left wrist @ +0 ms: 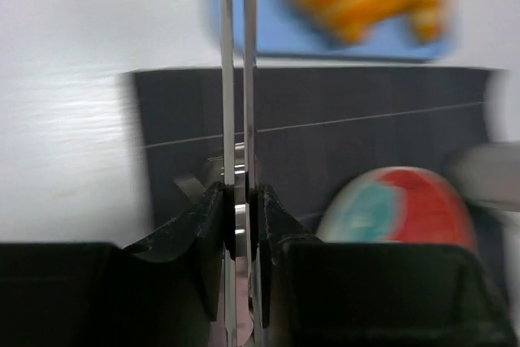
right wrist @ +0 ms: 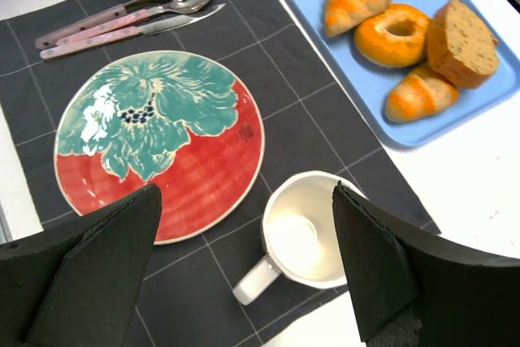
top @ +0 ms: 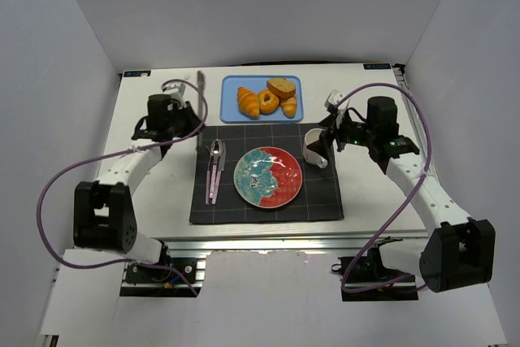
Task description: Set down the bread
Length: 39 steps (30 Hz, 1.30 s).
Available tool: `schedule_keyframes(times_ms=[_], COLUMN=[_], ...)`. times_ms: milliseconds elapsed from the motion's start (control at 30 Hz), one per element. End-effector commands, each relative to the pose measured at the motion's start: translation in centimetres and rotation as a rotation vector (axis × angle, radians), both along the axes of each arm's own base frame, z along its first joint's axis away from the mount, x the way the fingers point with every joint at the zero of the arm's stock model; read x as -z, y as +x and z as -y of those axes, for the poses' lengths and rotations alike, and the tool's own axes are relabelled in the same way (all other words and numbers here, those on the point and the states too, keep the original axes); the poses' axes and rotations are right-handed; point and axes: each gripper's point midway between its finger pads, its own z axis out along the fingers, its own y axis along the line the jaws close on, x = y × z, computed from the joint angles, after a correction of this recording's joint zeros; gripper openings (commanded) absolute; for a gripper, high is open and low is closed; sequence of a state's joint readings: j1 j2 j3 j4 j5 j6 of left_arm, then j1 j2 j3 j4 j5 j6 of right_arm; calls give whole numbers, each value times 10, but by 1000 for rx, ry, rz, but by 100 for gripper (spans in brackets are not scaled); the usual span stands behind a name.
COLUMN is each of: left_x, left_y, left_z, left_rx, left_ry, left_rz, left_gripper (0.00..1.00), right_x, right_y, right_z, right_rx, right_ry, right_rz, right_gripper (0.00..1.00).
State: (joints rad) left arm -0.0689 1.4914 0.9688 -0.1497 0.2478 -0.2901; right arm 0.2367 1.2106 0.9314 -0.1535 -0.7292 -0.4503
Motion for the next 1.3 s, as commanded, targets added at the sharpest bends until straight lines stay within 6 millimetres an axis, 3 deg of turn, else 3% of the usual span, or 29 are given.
schedule_keyframes(times_ms=[0,100,200,233,267,300,367,400,433,467,500,533,600,633,733,967,1267], left_x=[-64,-69,-56,-65,-54,-66,-50,-38,-51,-33,-31,-42,-28,-36,-23,-32,-67], left_y=[-20,-31,-35,-29,-32,-26,-18,-26,-18,-22,-21,-15,-16,-12,-13,-6,-5], left_z=[97,131,146,149,147,153,152,153,157,156,157,161,164,169,173,180,194], left_rx=[145,169,174,187,178,212,211,254,268,289,301,314,346,357,400,426,462], left_ry=[-312,-409,-394,-368,-322,-275,-157,-69,-35,54,94,124,228,245,361,530,610], left_rz=[83,60,-8,11,-42,-11,-48,-89,-63,-107,-113,-86,-112,-91,-111,-65,106], left_gripper=[25,26,32,33,34,35,36,36,37,38,39,40,42,43,45,46,47], right_x=[-30,-35,-38,-38,-39,-38,-38,-38,-38,-38,-38,-38,-37,-35,-35,-35,-34], right_y=[12,13,15,16,17,17,18,18,18,18,17,17,17,18,18,20,22], right_z=[7,11,15,17,18,19,21,21,22,24,24,24,27,28,29,31,32], right_rx=[45,47,64,72,77,80,88,90,91,96,96,99,104,106,108,107,106], right_ry=[26,38,51,54,58,62,73,76,78,80,80,79,77,76,78,84,86], right_rz=[76,78,66,64,62,59,47,48,46,46,48,48,48,44,43,33,28], right_gripper=[89,89,89,89,90,89,89,89,89,89,89,89,89,89,89,89,89])
